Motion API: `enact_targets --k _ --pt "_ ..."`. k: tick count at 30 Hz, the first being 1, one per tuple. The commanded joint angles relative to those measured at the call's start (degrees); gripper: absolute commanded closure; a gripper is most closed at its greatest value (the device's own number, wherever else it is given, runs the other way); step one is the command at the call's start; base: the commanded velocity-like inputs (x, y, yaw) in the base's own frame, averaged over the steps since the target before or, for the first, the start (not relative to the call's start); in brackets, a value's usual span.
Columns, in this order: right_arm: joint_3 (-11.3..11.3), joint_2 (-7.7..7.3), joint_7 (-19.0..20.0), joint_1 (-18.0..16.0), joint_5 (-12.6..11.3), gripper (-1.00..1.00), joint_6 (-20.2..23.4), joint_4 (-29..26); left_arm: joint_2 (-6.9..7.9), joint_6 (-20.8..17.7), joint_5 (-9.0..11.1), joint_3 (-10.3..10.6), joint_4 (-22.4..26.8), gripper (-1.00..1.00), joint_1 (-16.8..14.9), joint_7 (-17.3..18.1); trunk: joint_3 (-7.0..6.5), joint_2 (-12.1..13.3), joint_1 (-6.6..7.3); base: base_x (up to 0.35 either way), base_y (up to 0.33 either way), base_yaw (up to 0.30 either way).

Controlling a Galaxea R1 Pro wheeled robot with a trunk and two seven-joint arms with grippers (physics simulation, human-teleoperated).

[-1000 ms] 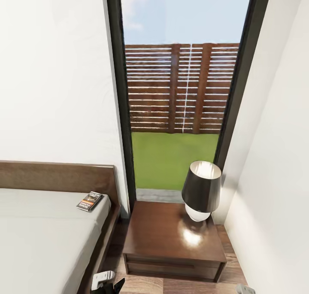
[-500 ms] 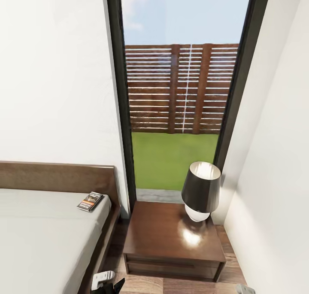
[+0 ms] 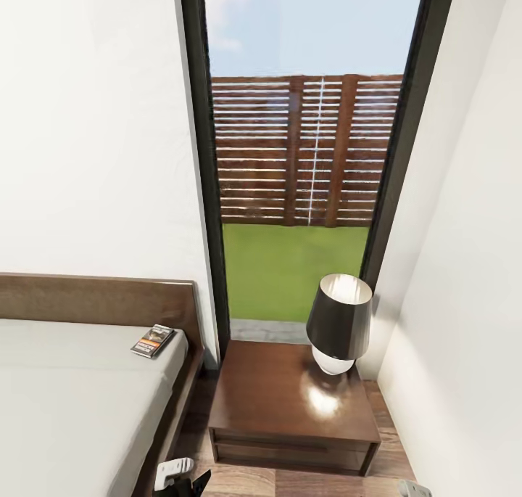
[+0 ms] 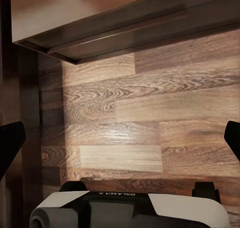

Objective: In the bedroom, move the book from the bed onto either nightstand, and place the two sandals side by side next to the bed.

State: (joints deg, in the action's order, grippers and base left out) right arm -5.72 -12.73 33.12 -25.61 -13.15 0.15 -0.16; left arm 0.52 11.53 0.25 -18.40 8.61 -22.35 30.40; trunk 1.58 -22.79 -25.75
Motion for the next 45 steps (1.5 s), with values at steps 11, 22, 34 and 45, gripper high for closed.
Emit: enact_targets --k 11,22,34,45 --pt "-0.43 0.0 0.19 -0.06 0.06 -1.0 -0.01 0.07 0.01 0.16 0.02 -0.15 -0.08 -1.0 -0.06 0.22 0.13 -0.13 -0.04 0.0 0.0 0.0" --pt "-0.17 0.62 -0.33 0.03 -0.31 -1.0 0.46 -0.86 -0.34 0.82 -0.37 -0.1 -1.6 -1.0 1.59 0.69 0.13 -0.13 -0.04 0.0 0.0 0.0" --pt "-0.17 0.6 -0.33 0.04 -0.29 -1.0 0.3 2.13 -0.34 0.78 -0.25 -0.11 -1.58 -1.0 3.36 0.62 0.13 -0.13 -0.04 0.0 0.0 0.0" --pt "-0.17 0.6 -0.34 0.04 -0.29 -1.0 0.29 3.93 -0.33 0.78 -0.24 -0.09 -1.54 -1.0 3.54 0.63 0.13 -0.13 -0.04 0.01 0.0 0.0"
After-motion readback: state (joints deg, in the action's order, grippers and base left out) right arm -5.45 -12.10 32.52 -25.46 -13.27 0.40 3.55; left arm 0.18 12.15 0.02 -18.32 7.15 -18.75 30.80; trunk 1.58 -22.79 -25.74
